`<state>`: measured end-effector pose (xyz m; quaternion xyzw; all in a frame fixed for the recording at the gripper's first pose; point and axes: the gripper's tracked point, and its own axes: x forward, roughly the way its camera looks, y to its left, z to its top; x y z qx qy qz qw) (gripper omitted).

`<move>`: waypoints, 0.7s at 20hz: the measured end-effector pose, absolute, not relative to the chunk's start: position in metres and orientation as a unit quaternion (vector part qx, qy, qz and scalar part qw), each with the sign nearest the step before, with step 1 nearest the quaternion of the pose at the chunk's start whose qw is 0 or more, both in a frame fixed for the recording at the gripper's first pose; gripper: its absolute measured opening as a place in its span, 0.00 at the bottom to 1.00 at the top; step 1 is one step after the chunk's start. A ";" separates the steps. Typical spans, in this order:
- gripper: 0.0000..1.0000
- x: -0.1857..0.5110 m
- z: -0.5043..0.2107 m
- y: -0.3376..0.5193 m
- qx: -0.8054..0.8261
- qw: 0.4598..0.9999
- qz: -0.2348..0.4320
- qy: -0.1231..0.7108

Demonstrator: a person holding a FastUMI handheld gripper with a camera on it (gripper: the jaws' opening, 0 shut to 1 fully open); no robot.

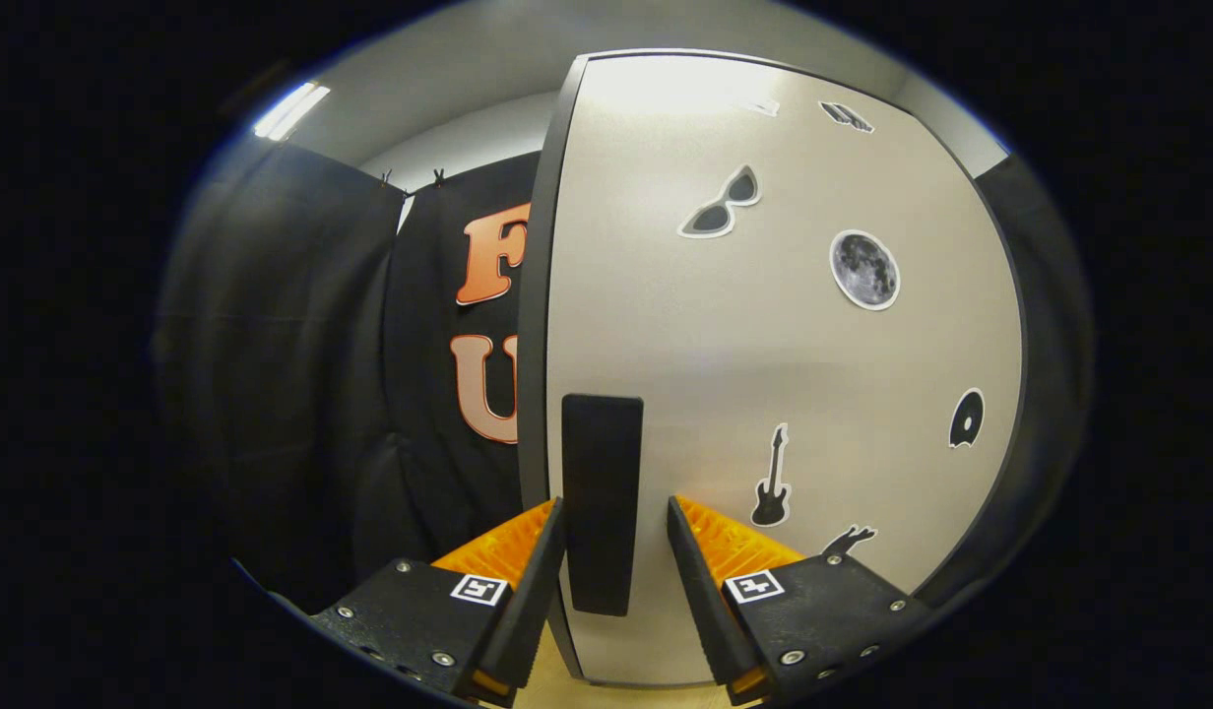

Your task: Open the shoe cabinet door, grab the shoes and put them into the shoe cabinet, then close the shoe cabinet door.

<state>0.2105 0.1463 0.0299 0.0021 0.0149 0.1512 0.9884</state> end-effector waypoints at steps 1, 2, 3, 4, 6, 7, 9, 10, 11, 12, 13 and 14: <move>0.66 0.209 0.031 0.146 0.006 0.989 0.148 0.017; 0.67 0.206 0.032 0.142 0.007 0.990 0.142 0.018; 0.68 0.201 0.037 0.139 0.009 0.990 0.139 0.013; 0.68 0.194 0.042 0.137 0.012 0.990 0.138 0.004; 0.69 0.174 0.044 0.126 0.009 0.991 0.131 0.000; 0.69 0.166 0.044 0.119 0.004 0.992 0.125 0.001; 0.70 0.143 0.044 0.101 -0.005 0.994 0.108 0.005; 0.71 0.129 0.046 0.094 -0.005 0.995 0.101 0.003; 0.72 0.116 0.048 0.087 -0.005 0.996 0.094 0.001; 0.72 0.103 0.047 0.079 -0.006 0.996 0.086 0.001; 0.72 0.090 0.048 0.071 -0.011 0.997 0.076 0.000; 0.72 0.077 0.046 0.063 -0.016 0.998 0.065 0.001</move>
